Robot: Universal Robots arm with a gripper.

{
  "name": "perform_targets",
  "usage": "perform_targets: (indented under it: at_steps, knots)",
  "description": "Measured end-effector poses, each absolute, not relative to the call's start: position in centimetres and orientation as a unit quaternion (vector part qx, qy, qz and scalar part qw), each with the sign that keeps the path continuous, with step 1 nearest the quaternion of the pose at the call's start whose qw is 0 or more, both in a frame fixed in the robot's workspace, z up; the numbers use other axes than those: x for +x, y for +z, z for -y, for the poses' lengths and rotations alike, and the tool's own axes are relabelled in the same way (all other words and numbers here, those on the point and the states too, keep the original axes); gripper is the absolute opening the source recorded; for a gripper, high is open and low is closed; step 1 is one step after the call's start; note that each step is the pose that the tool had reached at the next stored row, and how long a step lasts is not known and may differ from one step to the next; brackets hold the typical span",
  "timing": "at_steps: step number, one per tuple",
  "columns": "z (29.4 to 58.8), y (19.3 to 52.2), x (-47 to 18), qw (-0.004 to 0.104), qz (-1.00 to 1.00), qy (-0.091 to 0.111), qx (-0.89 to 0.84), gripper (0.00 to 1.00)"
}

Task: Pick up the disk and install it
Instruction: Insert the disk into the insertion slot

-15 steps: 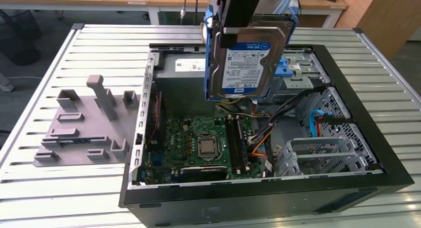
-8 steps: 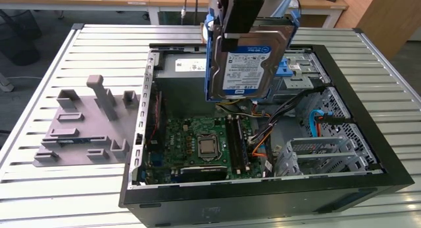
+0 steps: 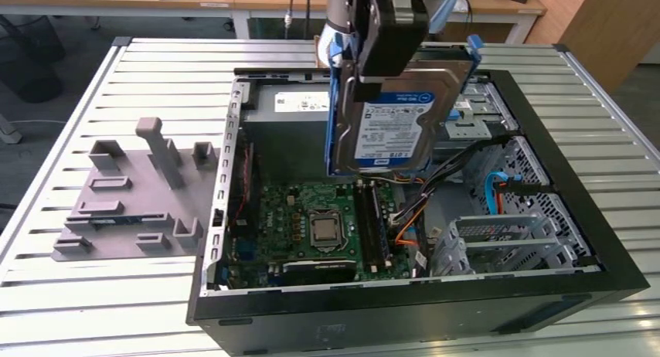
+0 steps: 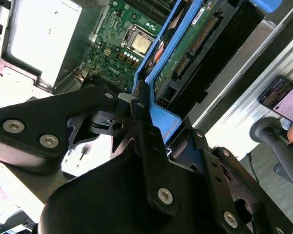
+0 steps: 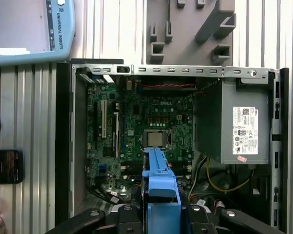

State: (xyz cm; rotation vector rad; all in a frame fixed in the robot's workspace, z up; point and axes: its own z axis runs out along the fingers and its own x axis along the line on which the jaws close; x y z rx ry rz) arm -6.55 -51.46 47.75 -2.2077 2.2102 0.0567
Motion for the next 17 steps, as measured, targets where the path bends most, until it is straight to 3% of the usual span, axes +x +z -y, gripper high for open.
perform_targets:
  at_steps: [6,17]
  knots:
    - [51.8,47.5,-4.3,0.008,-0.707,0.018,-0.707,0.36]
    - [55.1,46.9,-3.4,0.008,-0.707,0.018,-0.707,0.36]
